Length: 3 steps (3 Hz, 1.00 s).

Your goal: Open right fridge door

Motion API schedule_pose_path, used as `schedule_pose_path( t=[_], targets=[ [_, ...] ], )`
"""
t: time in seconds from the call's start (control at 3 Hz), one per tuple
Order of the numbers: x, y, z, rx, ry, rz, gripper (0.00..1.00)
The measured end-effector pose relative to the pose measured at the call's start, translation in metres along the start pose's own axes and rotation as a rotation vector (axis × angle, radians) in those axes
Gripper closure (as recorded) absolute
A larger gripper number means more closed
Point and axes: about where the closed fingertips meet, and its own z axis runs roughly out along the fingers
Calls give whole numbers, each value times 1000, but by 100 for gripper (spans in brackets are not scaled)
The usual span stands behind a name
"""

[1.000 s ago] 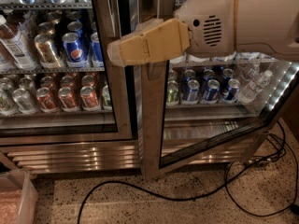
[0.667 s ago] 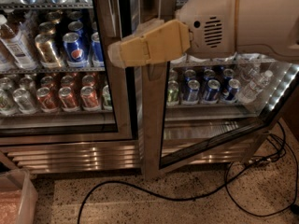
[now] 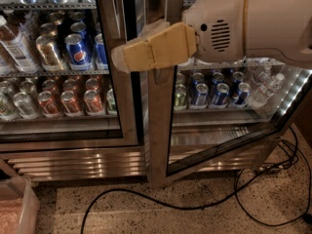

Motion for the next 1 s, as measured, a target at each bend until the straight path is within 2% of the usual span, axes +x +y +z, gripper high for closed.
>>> schedule_pose_path(
  t=[0.67, 1.0],
  targets=[
    [1, -3, -1, 40, 0, -18, 0],
    [1, -3, -1, 40, 0, -18, 0]
  ],
)
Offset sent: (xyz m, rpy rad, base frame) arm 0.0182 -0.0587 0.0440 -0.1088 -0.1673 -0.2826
